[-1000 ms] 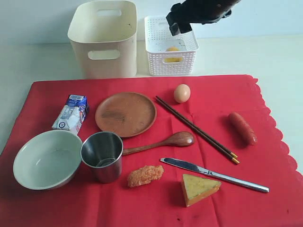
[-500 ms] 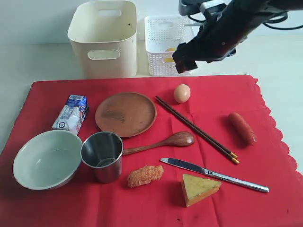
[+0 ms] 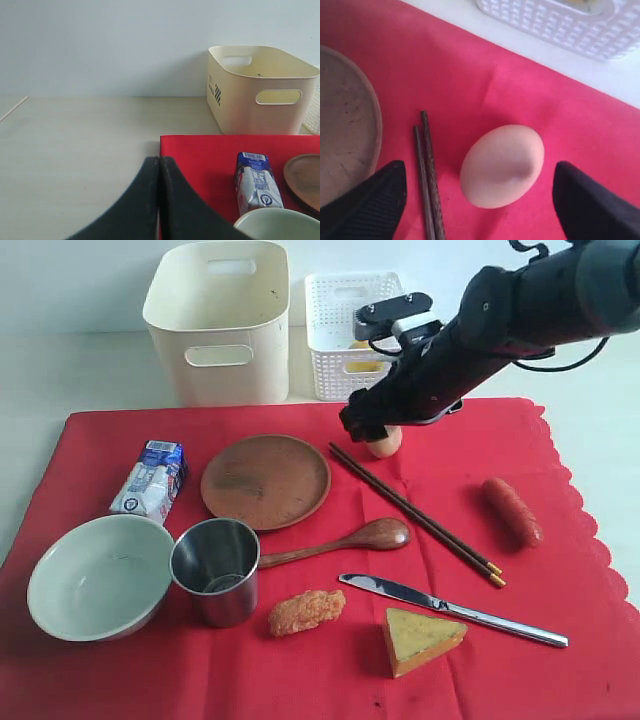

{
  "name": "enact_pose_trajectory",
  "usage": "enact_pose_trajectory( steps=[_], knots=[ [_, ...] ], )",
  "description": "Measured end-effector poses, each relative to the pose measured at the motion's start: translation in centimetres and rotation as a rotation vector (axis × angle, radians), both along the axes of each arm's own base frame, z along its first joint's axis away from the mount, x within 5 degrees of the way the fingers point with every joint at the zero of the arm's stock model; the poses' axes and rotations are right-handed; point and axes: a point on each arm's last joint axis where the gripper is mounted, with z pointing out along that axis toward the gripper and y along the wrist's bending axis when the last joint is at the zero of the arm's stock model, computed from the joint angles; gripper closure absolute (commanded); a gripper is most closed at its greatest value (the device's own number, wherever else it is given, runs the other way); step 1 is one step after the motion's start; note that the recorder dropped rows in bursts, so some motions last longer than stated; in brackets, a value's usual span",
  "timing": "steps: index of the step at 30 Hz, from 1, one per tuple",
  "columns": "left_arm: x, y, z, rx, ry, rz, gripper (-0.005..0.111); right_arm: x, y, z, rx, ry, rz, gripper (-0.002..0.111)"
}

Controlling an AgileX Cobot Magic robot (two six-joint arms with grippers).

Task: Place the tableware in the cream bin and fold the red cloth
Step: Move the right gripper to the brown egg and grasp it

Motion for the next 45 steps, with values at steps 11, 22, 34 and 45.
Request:
enact_pose_trajectory(
  steps=[11,22,34,45],
  knots=[
    [0.0,0.0,0.0,0.000,0.000,0.000,0.105,1.0,0.2,-3.5,-0.010,-0.038,-0.029,0.033],
    [0.0,0.0,0.0,0.000,0.000,0.000,0.105,1.2,0.2,-4.0,-0.020,-0.067,-0.009,0.052],
    [0.0,0.0,0.0,0.000,0.000,0.000,0.105,1.2,0.2,-4.0,-0.023,-0.070,-0.003,0.094],
    [0.0,0.0,0.0,0.000,0.000,0.000,0.105,1.2,0.2,-3.7,-0.023,-0.065,-0.001,0.108]
  ],
)
